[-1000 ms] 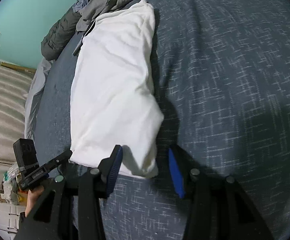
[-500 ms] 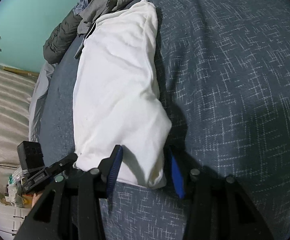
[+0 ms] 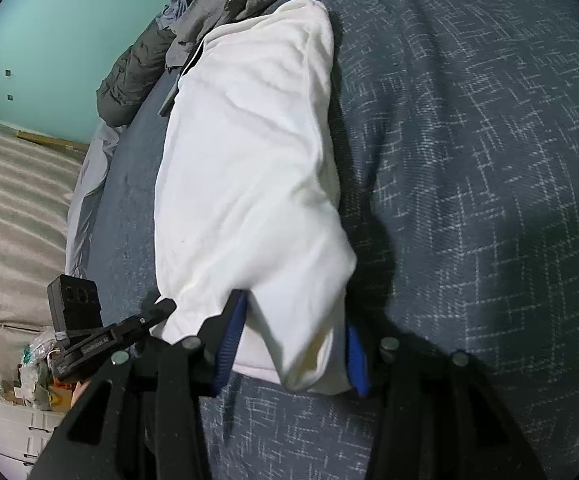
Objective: Fold clothes
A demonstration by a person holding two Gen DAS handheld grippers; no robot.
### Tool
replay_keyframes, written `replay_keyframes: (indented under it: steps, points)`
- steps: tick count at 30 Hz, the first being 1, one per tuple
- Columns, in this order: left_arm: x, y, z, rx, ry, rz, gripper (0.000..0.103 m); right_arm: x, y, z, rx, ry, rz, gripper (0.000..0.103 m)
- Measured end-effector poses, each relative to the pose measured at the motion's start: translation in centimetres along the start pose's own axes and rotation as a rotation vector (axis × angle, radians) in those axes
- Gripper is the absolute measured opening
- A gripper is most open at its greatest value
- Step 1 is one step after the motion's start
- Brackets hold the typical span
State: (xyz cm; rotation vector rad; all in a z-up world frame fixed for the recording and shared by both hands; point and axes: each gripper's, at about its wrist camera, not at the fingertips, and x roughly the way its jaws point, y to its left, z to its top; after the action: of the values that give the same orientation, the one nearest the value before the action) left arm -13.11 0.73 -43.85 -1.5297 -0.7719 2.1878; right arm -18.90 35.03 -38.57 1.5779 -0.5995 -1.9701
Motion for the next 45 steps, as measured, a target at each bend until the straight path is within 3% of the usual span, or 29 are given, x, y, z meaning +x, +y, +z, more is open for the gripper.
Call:
replay_keyframes:
  steps: [3, 4, 9, 15, 29, 45]
  points:
    - [0.2, -0.1, 0.1, 0.009, -0.001, 0.000, 0.011, 0.0, 0.1, -0.2, -0.023, 0.000, -0.020, 0.035]
    - [0.1, -0.3, 0.2, 0.016, -0.003, 0.001, 0.010, 0.1, 0.2, -0.3, -0.030, 0.000, -0.027, 0.021]
    - [-1.0, -1.7, 0.6, 0.067, -0.021, 0.000, 0.009, -0.3, 1.0, -0.5, -0.061, -0.019, -0.024, 0.009]
    - [-3.7, -5.3, 1.8, 0.142, -0.072, -0.006, 0.008, -3.1, 3.5, 0.5, -0.120, -0.063, 0.005, 0.008]
    - [-10.9, -15.5, 3.5, 0.325, -0.190, 0.062, 0.007, -12.3, 9.0, 3.3, -0.250, -0.164, 0.015, 0.008]
    - [-14.2, -27.6, 3.1, 0.473, -0.235, 0.011, 0.007, -25.3, 11.4, 4.7, -0.317, -0.279, -0.041, 0.008]
